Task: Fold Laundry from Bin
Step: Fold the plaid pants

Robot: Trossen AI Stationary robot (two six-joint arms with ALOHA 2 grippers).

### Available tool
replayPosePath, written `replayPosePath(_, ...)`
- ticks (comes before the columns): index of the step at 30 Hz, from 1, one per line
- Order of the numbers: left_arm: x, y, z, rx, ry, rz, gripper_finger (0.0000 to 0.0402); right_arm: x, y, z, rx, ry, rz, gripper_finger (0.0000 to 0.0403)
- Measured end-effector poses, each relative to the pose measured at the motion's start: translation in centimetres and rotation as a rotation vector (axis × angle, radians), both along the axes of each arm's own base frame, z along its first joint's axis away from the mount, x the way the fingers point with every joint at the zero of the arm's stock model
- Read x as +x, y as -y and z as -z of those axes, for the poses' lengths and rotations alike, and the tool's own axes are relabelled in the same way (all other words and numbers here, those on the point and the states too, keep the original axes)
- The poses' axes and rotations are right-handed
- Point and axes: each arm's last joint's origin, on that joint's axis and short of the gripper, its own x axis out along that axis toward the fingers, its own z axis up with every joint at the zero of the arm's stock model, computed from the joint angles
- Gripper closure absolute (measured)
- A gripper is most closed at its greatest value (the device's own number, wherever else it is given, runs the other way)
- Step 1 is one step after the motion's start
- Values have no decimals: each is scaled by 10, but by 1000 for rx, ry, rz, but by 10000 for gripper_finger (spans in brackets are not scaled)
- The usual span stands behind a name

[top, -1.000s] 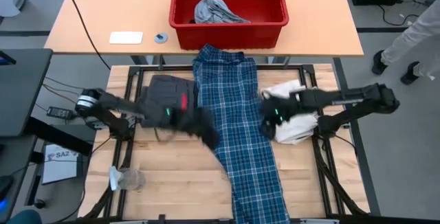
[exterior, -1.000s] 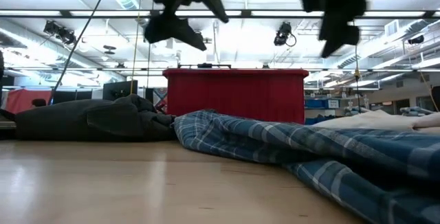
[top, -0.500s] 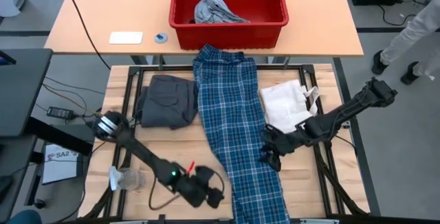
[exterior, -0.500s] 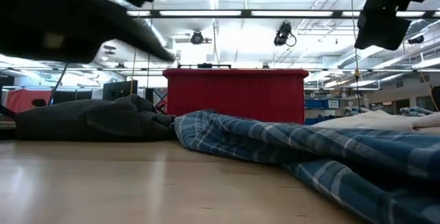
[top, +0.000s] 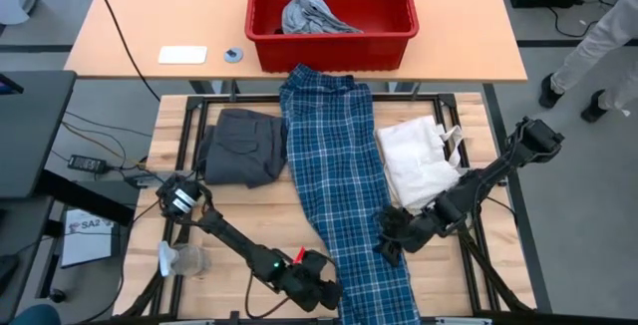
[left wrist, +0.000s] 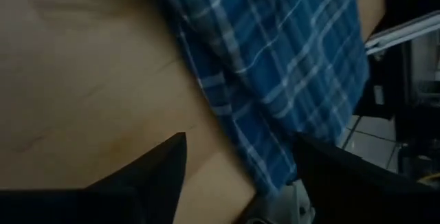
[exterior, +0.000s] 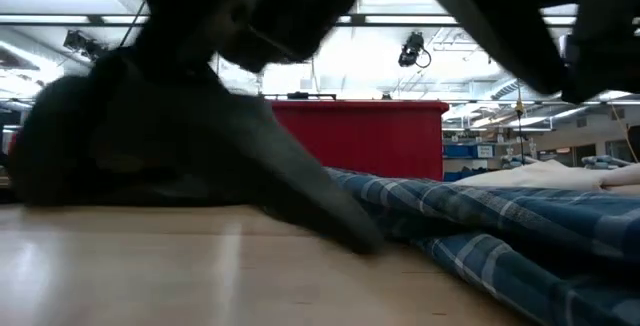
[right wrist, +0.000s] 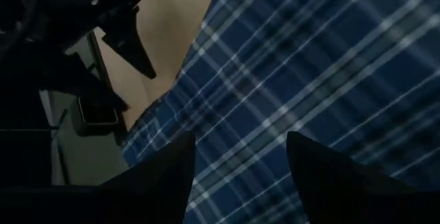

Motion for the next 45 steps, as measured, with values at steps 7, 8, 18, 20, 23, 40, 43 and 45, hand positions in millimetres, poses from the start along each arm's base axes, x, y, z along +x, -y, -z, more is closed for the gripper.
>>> replayPosePath(7,25,7,12,57,15,106,208,-7,-19,13,33,-56,5,186)
replayPosePath(8,26,7,14,62,11,111,216,-8,-21,14,37,-62,8,187)
replayPosePath(18,24,7,20,54,-109,101,306,-11,-33,22,34,-56,70,189)
replayPosePath(20,23,8,20,56,-112,103,342,-9,-34,26,24,-52,80,193)
replayPosePath(23,24,9,20,23,-105,121,391,-2,-39,35,15,-37,57,204)
replayPosePath(40,23,50,-51,-244,27,354,400,24,-36,87,-42,-138,52,255)
replayPosePath(43,17,54,-50,-255,-19,352,400,25,-34,87,-35,-142,49,263)
replayPosePath(45,14,53,-46,-258,-77,334,400,25,-34,84,-9,-141,12,266)
